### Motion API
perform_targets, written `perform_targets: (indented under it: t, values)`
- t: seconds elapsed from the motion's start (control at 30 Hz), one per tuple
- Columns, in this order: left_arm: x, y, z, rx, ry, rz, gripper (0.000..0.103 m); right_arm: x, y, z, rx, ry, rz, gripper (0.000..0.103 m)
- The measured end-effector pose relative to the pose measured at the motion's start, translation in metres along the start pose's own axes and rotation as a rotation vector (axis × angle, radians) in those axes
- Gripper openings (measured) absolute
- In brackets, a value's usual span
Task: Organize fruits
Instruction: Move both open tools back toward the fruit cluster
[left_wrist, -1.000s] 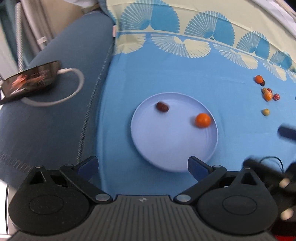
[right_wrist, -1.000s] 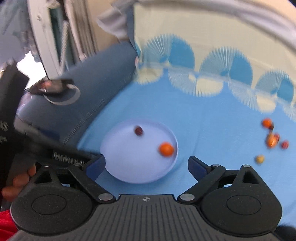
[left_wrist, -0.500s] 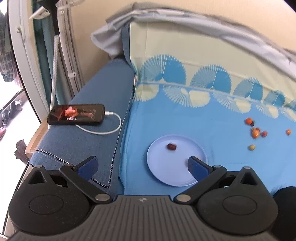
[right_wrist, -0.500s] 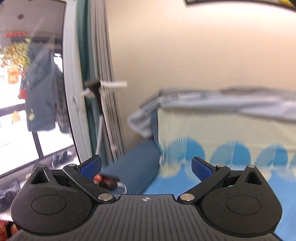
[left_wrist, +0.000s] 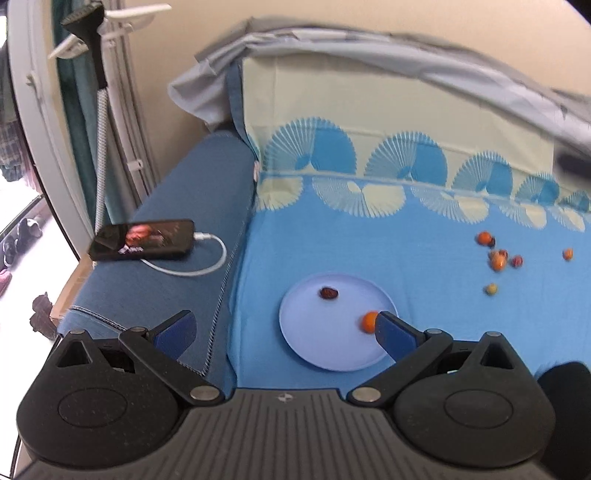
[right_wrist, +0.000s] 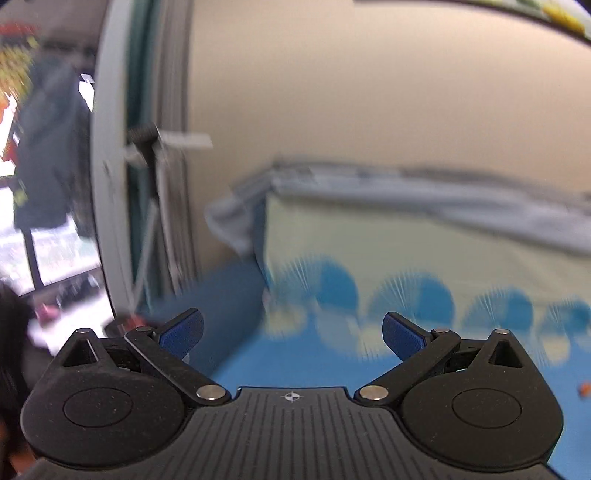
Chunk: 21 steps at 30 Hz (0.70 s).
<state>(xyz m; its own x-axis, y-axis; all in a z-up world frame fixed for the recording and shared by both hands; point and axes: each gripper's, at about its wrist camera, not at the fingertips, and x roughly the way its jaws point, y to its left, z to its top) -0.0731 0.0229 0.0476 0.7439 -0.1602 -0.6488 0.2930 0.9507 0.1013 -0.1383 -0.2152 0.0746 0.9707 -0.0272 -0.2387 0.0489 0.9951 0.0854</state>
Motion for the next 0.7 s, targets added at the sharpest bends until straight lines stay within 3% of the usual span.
perform_targets:
  t: [0.17, 0.43, 0.7]
  values:
    - [0.032, -0.019, 0.003, 0.035, 0.088, -0.022, 0.103, 0.001, -0.019, -0.048, 0.078, 0.084, -0.065, 0.102]
    - [0.072, -0.062, 0.004, 0.058, 0.177, -0.076, 0.103, 0.015, -0.069, -0.085, 0.157, 0.137, -0.194, 0.102]
    - [0.110, -0.134, 0.019, 0.183, 0.205, -0.137, 0.103, 0.034, -0.149, -0.110, 0.198, 0.155, -0.428, 0.102]
